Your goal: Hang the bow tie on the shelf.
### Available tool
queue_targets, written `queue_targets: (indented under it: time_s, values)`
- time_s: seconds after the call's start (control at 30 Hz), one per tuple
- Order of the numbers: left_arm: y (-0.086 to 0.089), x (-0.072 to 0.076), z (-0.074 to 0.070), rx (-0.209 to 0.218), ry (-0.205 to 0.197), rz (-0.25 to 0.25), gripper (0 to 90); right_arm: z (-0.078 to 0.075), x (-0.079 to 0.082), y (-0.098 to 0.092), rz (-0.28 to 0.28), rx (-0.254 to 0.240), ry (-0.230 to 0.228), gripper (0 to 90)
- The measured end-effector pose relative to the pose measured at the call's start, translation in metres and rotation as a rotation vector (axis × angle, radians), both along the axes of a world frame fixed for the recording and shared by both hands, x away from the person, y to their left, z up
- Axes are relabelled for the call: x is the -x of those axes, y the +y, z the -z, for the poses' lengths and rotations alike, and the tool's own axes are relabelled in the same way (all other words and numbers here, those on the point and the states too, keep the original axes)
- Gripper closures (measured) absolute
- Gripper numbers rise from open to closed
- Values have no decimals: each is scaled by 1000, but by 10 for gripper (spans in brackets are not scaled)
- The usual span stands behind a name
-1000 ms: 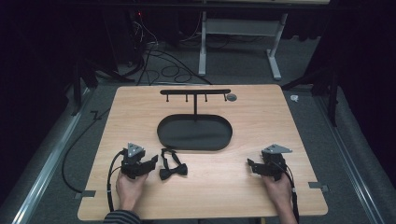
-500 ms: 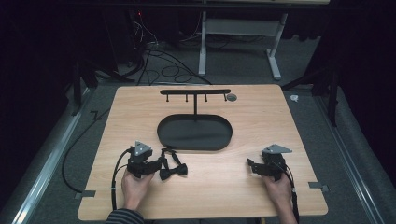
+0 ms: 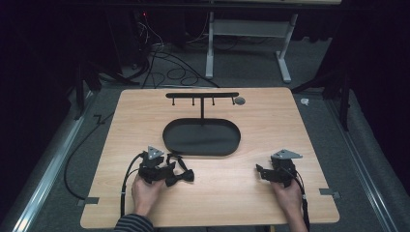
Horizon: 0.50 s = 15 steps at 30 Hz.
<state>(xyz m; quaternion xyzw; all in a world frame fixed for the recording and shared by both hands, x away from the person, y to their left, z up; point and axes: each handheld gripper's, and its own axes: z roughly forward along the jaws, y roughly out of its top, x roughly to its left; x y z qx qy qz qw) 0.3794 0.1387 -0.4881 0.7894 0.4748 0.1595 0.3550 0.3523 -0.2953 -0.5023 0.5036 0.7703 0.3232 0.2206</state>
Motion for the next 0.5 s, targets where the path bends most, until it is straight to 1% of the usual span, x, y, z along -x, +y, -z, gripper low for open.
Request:
queue_targets:
  time_s: [0.03,0.1,0.13,0.17,0.2,0.23,0.27,0.4,0.43,0.47,0.5]
  values:
    - [0,0,0,0,0,0,475,0,0,0,0,0,0,289]
    - [-1,-2,3,-16,10,-2,481,0,0,0,0,0,0,289]
    - [-2,-3,6,-31,19,-6,499,0,0,0,0,0,0,290]
    - [-2,-3,6,-31,19,-6,511,0,0,0,0,0,0,290]
    - [-3,-3,7,-45,19,-8,511,0,0,0,0,0,0,290]
    - [-4,-2,8,-64,9,-6,539,0,0,0,0,0,0,290]
    - [-5,-1,8,-80,2,-2,539,0,0,0,0,0,0,290]
    - [-5,-1,8,-82,-5,2,656,0,0,0,0,0,0,290]
    - [-5,-1,8,-81,-6,3,656,0,0,0,0,0,0,290]
    - [-5,-1,7,-84,-7,13,721,0,0,0,0,0,0,290]
    - [-5,0,8,-83,-9,16,748,0,0,0,0,0,0,290]
